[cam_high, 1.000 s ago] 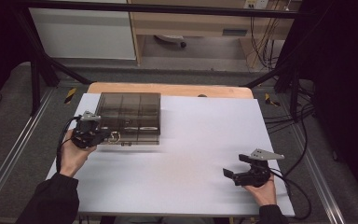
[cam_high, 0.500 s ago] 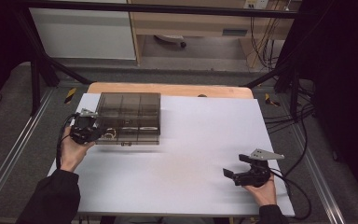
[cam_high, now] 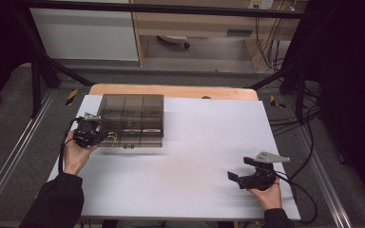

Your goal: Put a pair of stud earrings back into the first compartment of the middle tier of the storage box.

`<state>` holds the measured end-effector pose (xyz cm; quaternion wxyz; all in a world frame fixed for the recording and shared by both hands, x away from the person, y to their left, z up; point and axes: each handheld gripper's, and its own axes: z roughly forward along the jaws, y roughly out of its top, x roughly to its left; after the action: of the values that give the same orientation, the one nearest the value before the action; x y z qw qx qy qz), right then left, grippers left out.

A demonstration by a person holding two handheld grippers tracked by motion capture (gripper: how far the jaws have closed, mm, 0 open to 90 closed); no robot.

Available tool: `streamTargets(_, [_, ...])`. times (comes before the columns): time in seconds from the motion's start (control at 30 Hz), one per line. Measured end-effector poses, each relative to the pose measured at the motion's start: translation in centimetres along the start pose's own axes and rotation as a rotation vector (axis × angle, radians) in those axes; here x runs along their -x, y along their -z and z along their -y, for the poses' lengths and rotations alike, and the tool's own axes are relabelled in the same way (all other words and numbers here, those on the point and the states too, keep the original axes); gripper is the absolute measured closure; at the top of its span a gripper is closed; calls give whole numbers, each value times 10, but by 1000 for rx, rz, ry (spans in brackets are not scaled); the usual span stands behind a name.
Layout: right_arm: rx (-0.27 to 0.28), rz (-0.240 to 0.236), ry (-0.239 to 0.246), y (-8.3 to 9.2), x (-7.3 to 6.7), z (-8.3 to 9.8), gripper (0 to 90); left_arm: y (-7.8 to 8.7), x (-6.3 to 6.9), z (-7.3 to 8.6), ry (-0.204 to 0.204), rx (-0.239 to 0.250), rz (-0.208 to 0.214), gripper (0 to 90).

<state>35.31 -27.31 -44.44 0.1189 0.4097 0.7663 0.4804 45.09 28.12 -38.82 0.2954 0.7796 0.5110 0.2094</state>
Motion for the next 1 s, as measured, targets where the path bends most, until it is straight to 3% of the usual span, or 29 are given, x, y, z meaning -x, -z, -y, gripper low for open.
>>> streamTargets(0.57, [-2, -2, -1, 0, 0, 0, 8, -8, 0, 0, 2, -18, -20, 843])
streamTargets(0.67, [-2, -2, -1, 0, 0, 0, 8, -3, 1, -1, 8, 6, -13, 783])
streamTargets(0.9, [1, -1, -2, 0, 0, 0, 8, 14, 6, 2, 11, 78, 54, 612])
streamTargets(0.97, [0, 0, -3, 0, 0, 0, 7, 18, 8, 5, -1, 102, 68, 513])
streamTargets(1.0, [0, 0, -3, 0, 0, 0, 7, 20, 10, 7, -7, 115, 79, 513])
